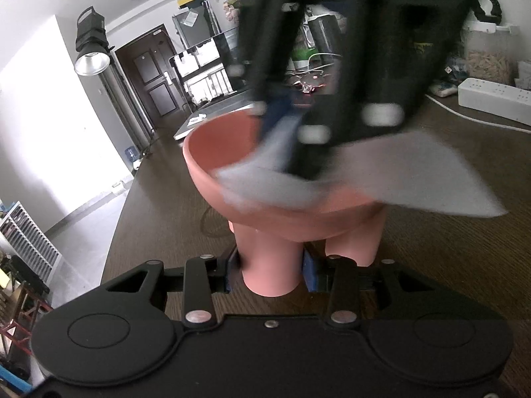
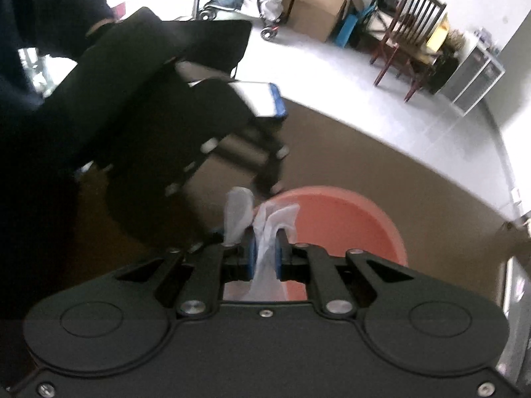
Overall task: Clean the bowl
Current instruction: 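Scrub the tissue around the bowl's inner basin with the right gripper, then wipe along the bowl's rim and basin with the right gripper's tissue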
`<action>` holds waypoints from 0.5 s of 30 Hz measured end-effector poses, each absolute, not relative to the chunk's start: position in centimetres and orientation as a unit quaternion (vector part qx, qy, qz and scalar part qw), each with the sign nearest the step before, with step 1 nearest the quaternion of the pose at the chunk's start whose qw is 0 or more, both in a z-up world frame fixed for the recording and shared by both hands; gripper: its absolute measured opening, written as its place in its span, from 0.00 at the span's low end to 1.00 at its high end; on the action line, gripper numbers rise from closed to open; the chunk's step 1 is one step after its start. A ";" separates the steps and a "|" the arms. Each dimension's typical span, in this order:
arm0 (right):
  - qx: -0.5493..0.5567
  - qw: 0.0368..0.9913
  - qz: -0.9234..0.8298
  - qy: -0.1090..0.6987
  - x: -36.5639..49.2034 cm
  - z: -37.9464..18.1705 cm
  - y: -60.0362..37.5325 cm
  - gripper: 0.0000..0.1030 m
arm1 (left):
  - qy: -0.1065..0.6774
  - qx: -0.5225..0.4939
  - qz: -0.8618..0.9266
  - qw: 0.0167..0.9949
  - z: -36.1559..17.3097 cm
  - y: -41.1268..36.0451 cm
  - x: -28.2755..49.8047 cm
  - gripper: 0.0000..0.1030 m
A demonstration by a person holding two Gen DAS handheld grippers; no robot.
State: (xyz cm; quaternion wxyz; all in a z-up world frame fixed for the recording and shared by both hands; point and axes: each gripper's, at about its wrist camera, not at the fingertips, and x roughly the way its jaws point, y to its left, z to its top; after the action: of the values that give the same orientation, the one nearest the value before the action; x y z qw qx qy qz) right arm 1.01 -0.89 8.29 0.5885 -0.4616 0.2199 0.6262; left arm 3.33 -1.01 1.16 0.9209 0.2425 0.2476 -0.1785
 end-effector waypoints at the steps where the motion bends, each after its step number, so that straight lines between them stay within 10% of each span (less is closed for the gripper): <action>1: -0.463 0.593 0.622 0.216 1.4 8.5 -0.7 0.11 | 0.248 0.242 -0.178 0.921 1.2 -1.1 3.3 0.37; 15: -0.498 0.600 0.565 0.269 5.1 8.1 -6.3 0.11 | 0.250 0.232 -0.177 0.923 0.9 -0.7 3.3 0.37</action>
State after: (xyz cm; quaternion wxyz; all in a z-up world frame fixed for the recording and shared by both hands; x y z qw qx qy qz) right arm 5.06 -6.29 8.06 0.6000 -0.4978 0.2691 0.5655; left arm 3.30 -0.73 0.93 0.9233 0.2322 0.2495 -0.1770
